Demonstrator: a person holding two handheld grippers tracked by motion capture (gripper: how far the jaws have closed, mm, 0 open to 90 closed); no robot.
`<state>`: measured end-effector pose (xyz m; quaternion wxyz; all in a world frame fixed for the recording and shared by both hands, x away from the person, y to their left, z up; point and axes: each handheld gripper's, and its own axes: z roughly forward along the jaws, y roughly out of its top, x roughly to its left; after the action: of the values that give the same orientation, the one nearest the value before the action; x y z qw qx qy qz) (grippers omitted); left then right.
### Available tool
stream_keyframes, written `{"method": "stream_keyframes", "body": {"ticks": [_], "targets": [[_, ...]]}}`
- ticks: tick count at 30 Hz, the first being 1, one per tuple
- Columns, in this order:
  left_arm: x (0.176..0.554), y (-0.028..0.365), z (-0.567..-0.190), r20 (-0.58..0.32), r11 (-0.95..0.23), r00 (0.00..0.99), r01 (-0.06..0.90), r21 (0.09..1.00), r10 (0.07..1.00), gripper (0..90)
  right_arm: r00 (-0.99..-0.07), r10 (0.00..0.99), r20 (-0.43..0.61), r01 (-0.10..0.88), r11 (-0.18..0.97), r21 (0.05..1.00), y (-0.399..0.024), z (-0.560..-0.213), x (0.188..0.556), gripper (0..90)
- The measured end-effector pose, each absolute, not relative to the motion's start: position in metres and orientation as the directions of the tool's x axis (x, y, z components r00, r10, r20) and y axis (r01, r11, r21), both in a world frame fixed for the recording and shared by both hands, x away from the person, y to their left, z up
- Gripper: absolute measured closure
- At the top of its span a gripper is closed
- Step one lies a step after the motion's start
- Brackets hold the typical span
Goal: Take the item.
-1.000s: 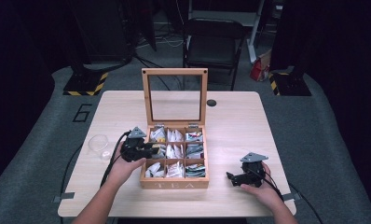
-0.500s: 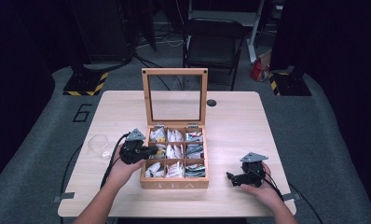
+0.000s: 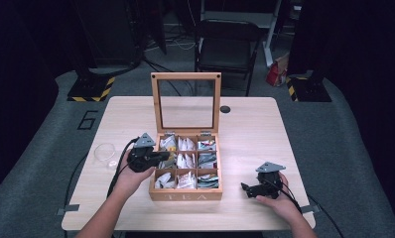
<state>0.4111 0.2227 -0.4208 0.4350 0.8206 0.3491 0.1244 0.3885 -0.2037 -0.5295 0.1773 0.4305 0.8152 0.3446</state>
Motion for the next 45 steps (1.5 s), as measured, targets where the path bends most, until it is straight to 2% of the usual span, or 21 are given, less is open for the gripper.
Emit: {"method": "stream_keyframes", "body": {"ticks": [28, 45], "targets": [[0.411, 0.236, -0.403, -0.087, -0.354, 0.706, 0.454, 0.818, 0.703, 88.5, -0.566, 0.824, 0.008, 0.580, 0.391, 0.715, -0.204, -0.530, 0.389, 0.6], [0.411, 0.272, -0.381, -0.073, -0.309, 0.652, 0.451, 0.838, 0.754, 88.4, -0.566, 0.825, 0.008, 0.580, 0.391, 0.715, -0.203, -0.530, 0.389, 0.6]]}}
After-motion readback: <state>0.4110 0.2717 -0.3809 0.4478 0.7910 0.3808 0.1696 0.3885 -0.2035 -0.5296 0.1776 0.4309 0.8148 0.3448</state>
